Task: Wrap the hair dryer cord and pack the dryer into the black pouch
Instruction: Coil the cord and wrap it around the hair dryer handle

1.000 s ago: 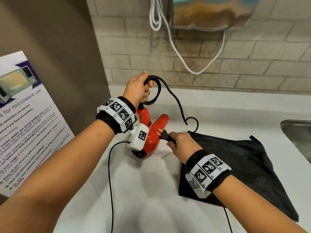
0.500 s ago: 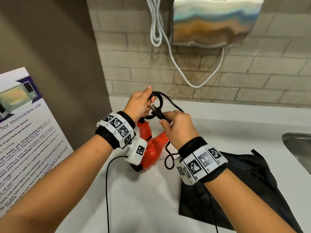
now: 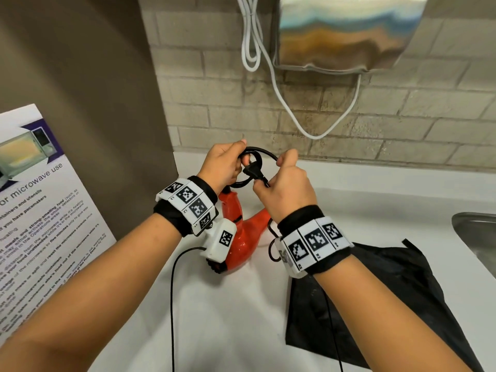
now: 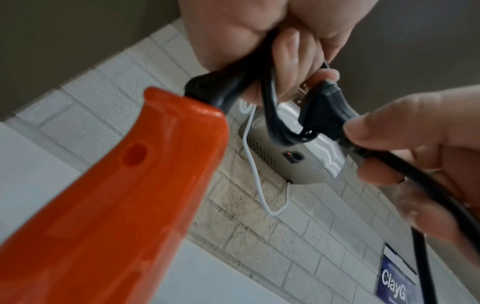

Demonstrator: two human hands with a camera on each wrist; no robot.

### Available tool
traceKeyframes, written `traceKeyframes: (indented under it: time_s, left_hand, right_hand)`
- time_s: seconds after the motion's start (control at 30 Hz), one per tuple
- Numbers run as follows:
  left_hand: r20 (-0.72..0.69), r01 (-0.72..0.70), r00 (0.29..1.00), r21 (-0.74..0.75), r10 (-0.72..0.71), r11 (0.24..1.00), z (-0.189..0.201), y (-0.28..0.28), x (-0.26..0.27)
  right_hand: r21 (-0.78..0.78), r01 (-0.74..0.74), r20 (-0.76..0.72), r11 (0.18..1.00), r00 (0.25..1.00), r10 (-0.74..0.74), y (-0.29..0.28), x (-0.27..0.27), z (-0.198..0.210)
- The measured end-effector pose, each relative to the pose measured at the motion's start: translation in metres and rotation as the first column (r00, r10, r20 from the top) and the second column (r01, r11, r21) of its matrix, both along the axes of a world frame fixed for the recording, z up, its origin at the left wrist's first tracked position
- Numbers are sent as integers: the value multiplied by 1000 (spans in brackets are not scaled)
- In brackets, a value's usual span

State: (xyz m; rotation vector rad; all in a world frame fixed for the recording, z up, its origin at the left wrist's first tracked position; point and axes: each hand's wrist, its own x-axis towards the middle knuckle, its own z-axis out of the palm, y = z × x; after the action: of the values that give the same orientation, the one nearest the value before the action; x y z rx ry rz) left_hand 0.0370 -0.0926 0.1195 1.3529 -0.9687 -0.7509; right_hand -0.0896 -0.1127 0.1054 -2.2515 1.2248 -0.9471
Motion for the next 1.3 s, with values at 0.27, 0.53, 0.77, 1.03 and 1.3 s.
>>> traceKeyframes:
  time_s: [0.27, 0.53, 0.77, 1.03, 1.3]
  left_hand:
    - [153, 12, 988, 17, -14, 1000, -2, 0, 4]
    - [164, 87, 982, 26, -90, 996, -3, 5, 12]
    - [191, 111, 974, 44, -117, 993, -3, 1, 13]
    - [293, 108, 950, 14, -108, 994, -6, -1, 10]
    - [85, 147, 986, -4, -146, 989, -7, -7, -1]
  right_hand:
    - [112, -97, 67, 989, 994, 90, -1, 10, -1]
    - [39, -122, 101, 992, 988, 117, -5, 6, 0]
    - [-14, -102, -40, 995, 994, 102, -12, 14, -3]
    - [112, -55, 195, 992, 980, 32, -17, 16, -10]
    - [24, -49, 307, 999, 951, 39, -25, 22, -10]
